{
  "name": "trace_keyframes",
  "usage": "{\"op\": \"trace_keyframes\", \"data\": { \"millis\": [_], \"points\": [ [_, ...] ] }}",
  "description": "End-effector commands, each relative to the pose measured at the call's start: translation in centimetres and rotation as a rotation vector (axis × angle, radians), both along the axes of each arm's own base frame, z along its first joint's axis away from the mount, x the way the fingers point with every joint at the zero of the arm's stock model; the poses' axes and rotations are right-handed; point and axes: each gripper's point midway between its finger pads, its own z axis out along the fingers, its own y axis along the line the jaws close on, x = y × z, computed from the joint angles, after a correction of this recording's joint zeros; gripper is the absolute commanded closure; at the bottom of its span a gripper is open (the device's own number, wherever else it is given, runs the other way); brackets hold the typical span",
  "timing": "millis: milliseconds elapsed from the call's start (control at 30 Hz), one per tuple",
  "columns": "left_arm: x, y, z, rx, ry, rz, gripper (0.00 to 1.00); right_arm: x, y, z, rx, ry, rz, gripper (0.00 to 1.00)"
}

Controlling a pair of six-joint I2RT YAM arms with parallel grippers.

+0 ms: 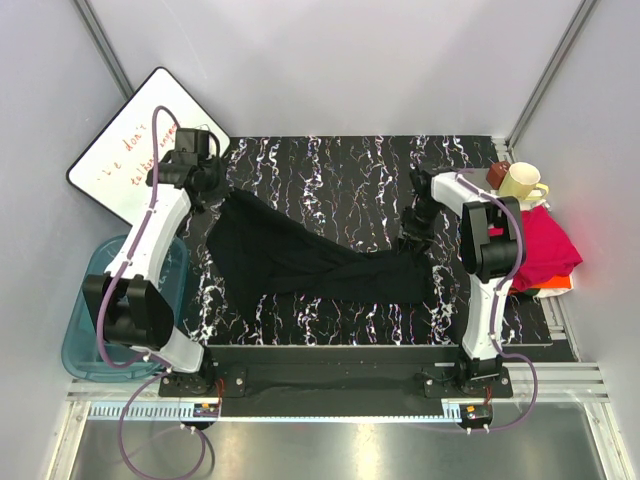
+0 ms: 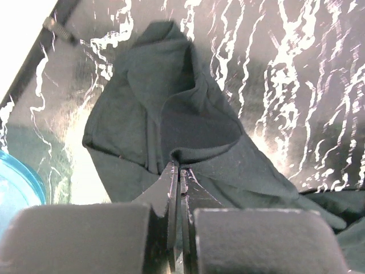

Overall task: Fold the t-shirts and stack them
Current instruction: Flatten out the tshirt

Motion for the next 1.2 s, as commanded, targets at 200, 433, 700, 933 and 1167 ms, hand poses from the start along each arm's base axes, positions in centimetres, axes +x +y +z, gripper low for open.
{"op": "trace_keyframes", "data": {
  "millis": [200, 433, 700, 933, 1167],
  "points": [
    [-0.1, -0.2, 2.1, -0.026, -0.066, 0.010, 1.00, 2.5, -1.2, 7.7, -0.065, -0.275, -0.013, 0.20],
    [-0.7, -0.4, 0.7, -0.030, -0.031, -0.003, 1.00, 0.5, -3.0, 6.1, -0.116, -0.213, -0.052, 0.20],
    [-1.0, -0.6, 0.2, -0.032, -0.018, -0.016, 1.00, -1.4, -4.3, 2.4, -0.182, -0.110, -0.050, 0.25],
    [-0.9, -0.5, -0.2, -0.022, -0.006, -0.025, 1.00, -1.2, -3.6, 0.6, -0.151, -0.073, -0.037, 0.37],
    [-0.6, -0.5, -0.1, -0.020, -0.008, -0.027, 1.00, -0.8, -1.4, -0.9, -0.030, -0.046, -0.009, 0.86]
  ]
}}
